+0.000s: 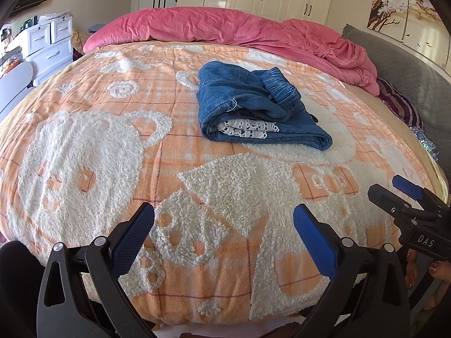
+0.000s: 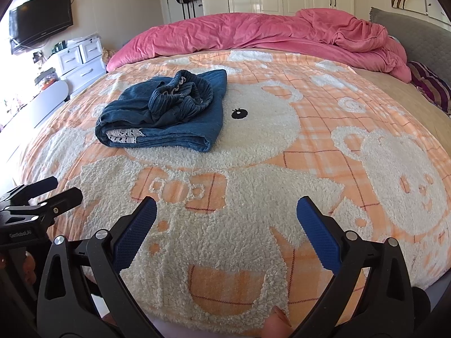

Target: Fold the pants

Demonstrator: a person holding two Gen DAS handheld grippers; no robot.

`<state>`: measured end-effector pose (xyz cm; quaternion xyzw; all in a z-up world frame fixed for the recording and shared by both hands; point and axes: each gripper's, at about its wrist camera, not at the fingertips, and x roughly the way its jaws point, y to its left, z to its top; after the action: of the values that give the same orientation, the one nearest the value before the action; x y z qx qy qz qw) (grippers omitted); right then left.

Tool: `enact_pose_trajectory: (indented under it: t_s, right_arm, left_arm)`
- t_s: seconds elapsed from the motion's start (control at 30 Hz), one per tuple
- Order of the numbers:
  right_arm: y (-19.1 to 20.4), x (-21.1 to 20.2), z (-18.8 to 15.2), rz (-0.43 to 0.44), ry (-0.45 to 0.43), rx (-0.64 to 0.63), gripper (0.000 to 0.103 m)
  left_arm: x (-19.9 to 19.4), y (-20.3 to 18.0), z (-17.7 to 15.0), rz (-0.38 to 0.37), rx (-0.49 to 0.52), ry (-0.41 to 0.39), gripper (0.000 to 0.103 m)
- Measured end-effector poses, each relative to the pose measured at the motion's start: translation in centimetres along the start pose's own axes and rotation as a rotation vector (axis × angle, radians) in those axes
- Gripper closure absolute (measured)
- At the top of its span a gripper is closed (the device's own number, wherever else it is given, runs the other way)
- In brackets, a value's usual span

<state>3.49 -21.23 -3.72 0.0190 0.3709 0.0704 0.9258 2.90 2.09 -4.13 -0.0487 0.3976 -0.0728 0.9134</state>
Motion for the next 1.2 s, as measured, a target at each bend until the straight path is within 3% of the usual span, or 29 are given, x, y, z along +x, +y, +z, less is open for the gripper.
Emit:
enact_pose_trajectory:
  t_s: [1.2]
  right_arm:
    - [-0.14,0.01,-0.23,-0.018,0.015,0.006,0.009]
  left_arm:
    - [-0.17,-0.22,0.19,0.035,0.013,0.009,0.004]
